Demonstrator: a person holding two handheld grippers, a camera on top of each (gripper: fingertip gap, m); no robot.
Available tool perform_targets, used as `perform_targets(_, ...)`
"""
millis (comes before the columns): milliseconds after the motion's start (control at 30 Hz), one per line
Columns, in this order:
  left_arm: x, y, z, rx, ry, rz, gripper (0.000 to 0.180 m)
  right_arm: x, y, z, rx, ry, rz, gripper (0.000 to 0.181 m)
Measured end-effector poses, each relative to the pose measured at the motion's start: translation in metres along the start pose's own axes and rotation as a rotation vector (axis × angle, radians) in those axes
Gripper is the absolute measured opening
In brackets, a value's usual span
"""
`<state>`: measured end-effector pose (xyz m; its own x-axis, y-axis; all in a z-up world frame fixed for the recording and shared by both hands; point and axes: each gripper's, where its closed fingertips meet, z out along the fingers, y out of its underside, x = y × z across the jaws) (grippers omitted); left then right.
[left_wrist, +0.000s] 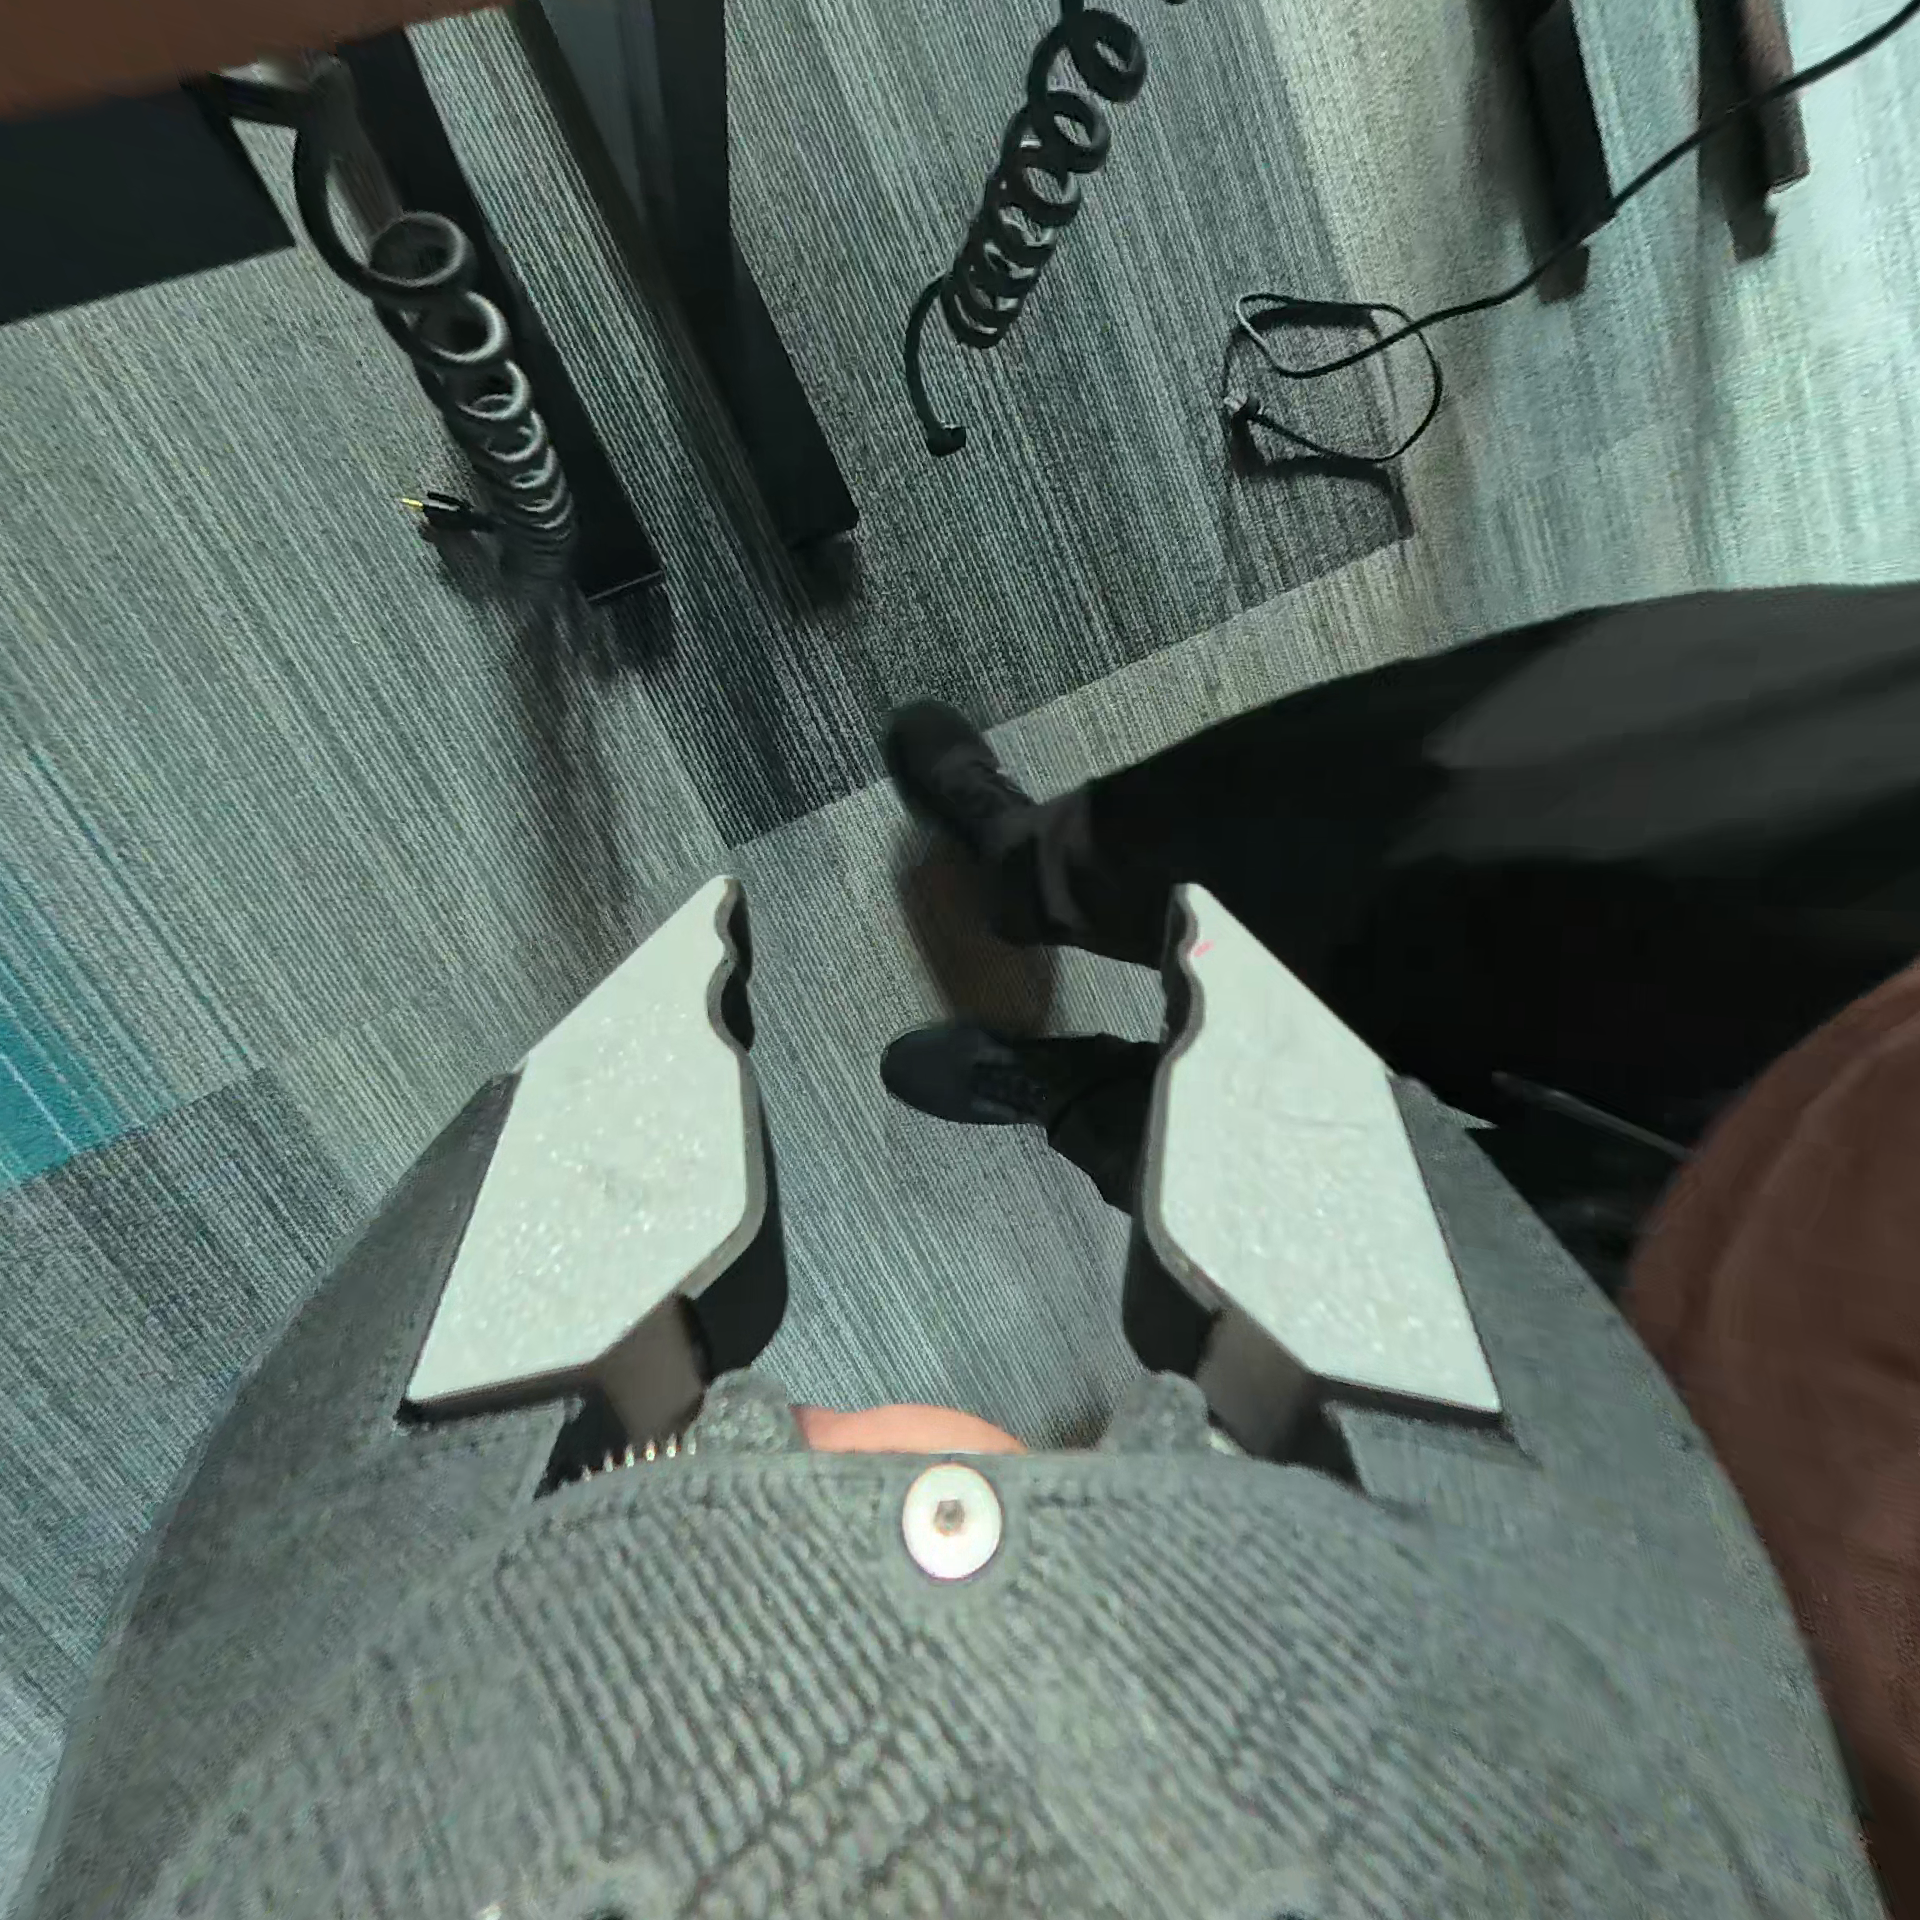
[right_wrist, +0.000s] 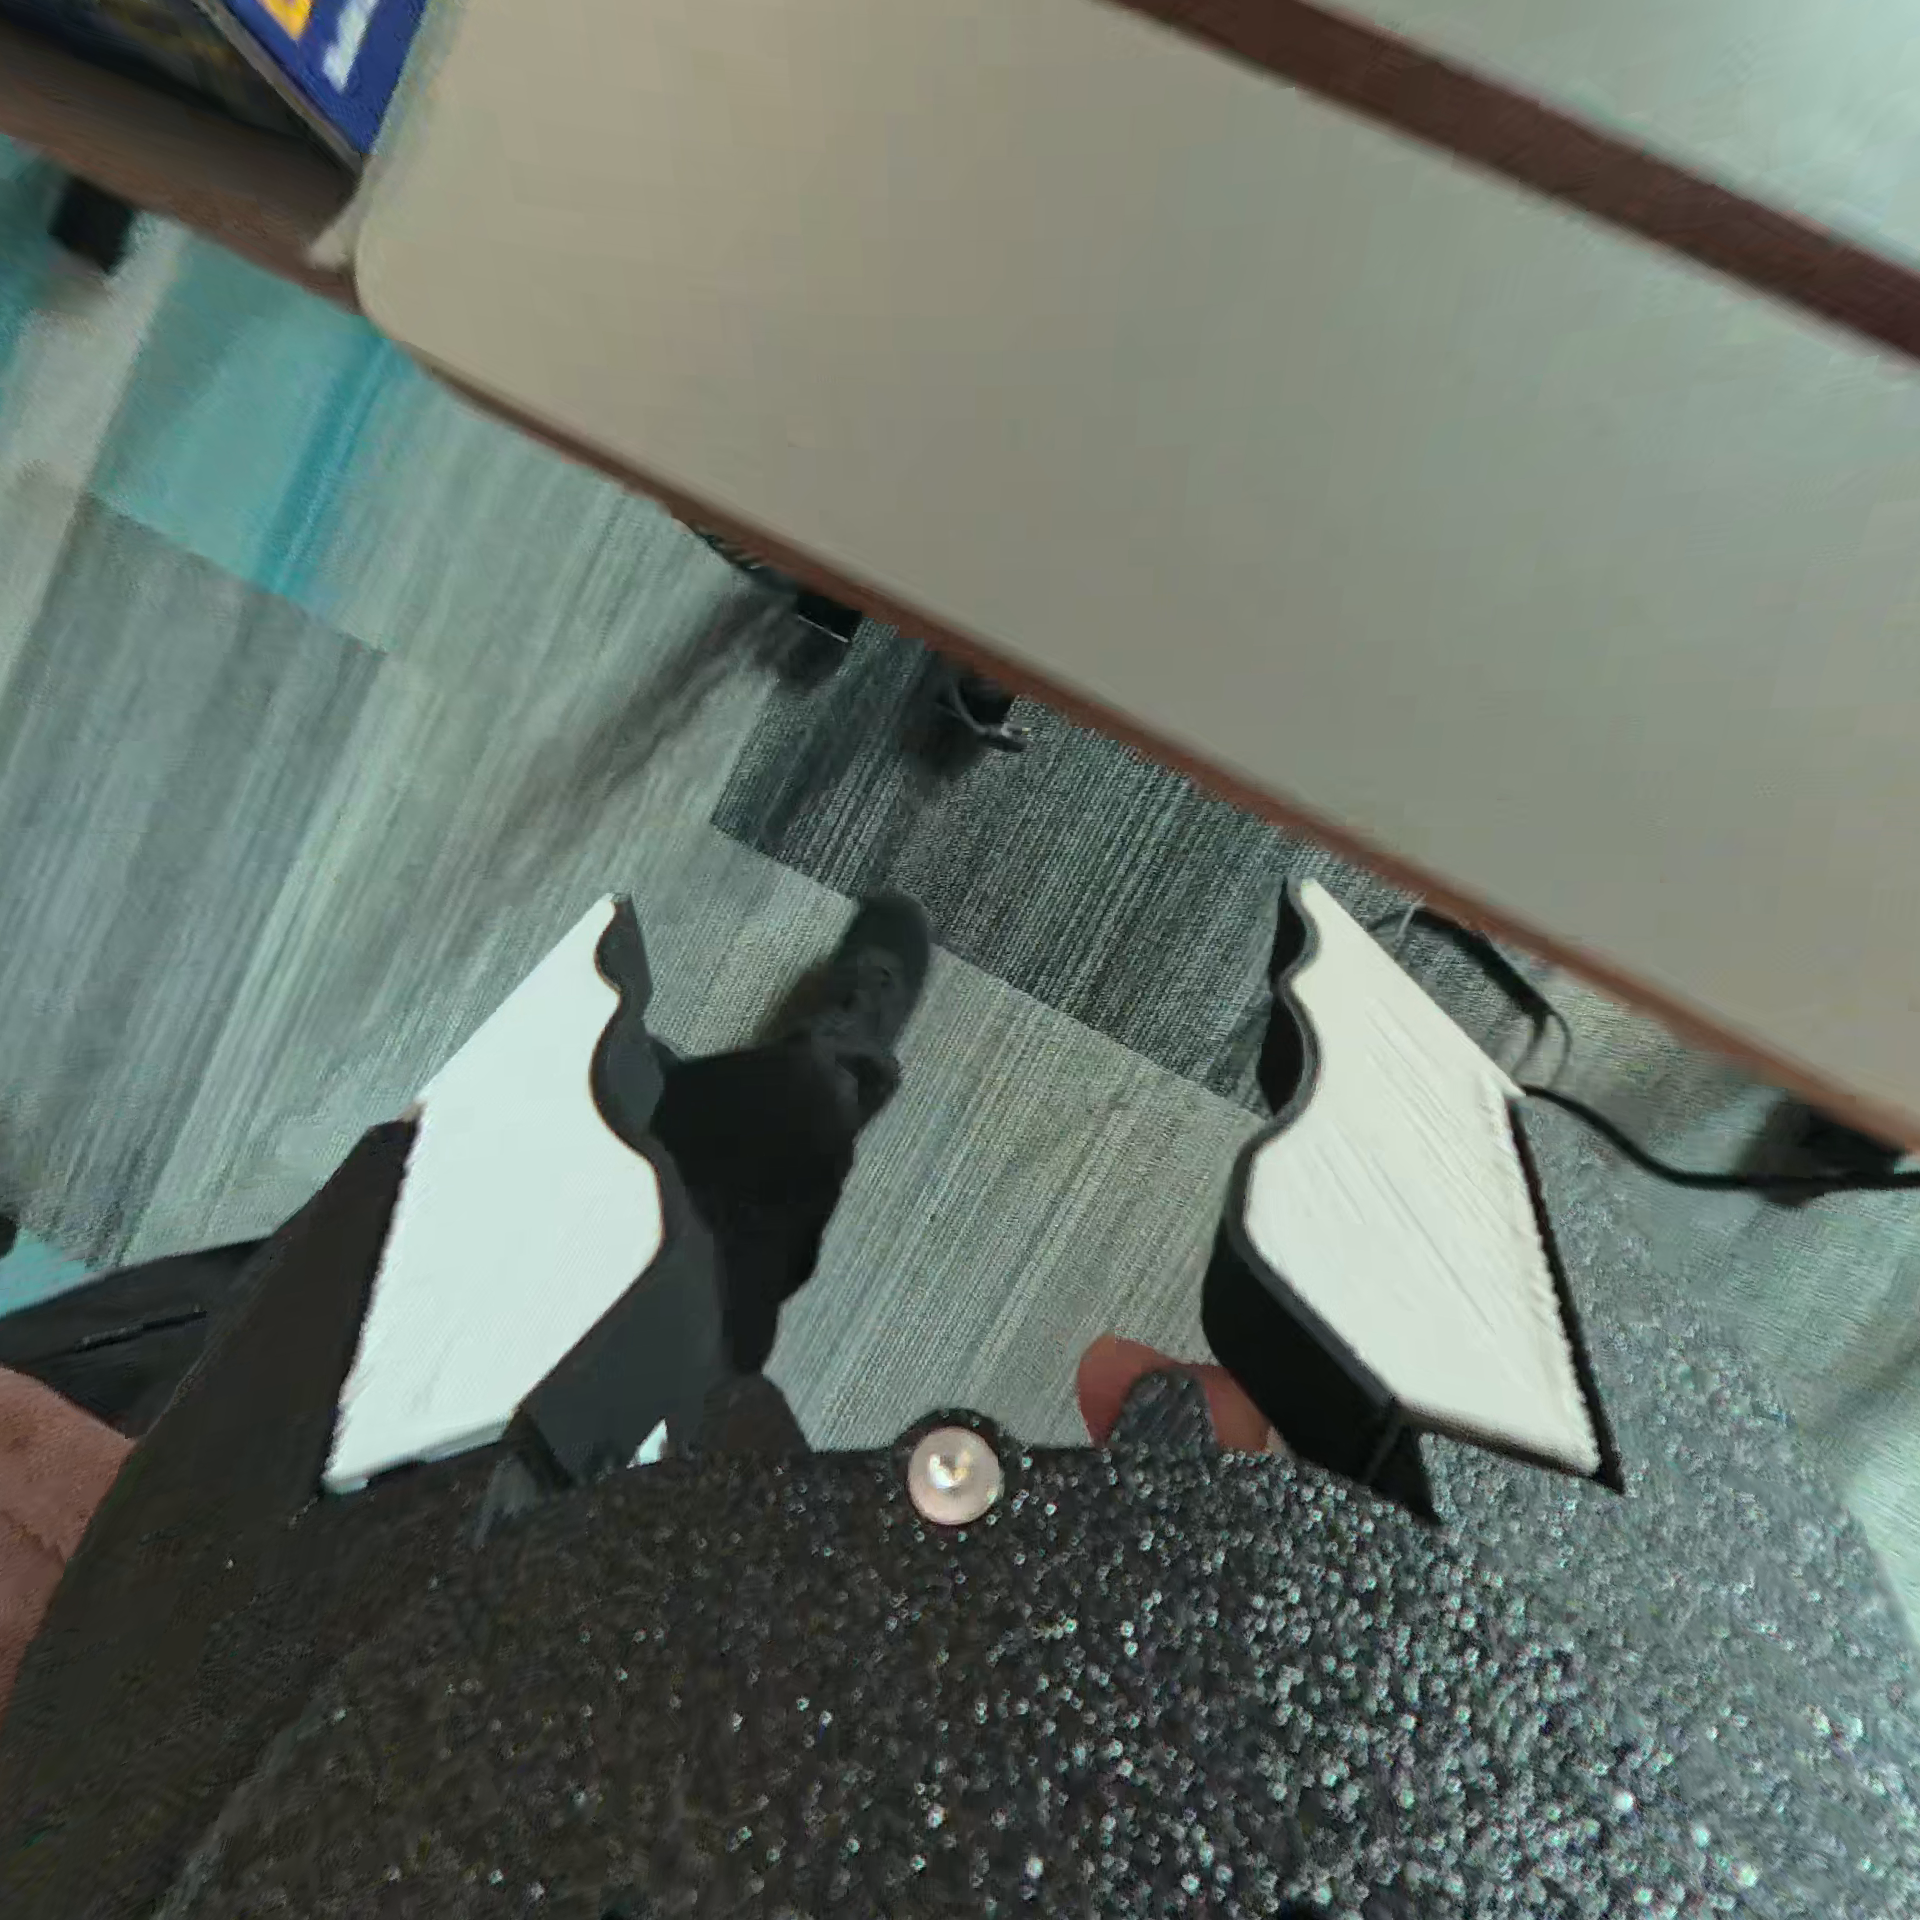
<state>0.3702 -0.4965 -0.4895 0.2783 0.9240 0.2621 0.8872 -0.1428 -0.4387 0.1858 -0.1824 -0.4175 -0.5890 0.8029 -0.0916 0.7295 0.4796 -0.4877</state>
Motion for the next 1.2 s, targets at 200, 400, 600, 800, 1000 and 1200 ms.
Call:
perform_targets(200,-0.048,0.081,-0.033,-0.150,-0.041,-0.102,0.075,0.017,-0.191,0.079,-0.052,0.024,-0.023,0.124)
perform_targets(400,-0.088,0.255,-0.134,-0.475,-0.170,-0.637,0.074,0.093,-0.421,0.177,-0.083,0.098,-0.005,0.130)
perform_targets(600,-0.096,0.311,-0.208,-0.449,-0.317,-0.995,0.071,0.141,-0.535,0.210,-0.215,0.209,-0.059,0.129)
perform_targets(800,-0.126,0.324,-0.175,-0.399,-0.212,-1.093,0.074,0.109,-0.513,0.211,-0.284,0.229,-0.108,0.121)
perform_targets(1000,-0.271,0.366,-0.165,-0.323,-0.185,-0.970,0.079,0.066,-0.332,0.152,-0.564,0.366,0.018,0.125)
perform_targets(1200,-0.466,0.402,-0.246,-0.224,-0.198,-0.776,0.067,-0.070,-0.212,0.063,-0.560,0.470,0.351,0.109)
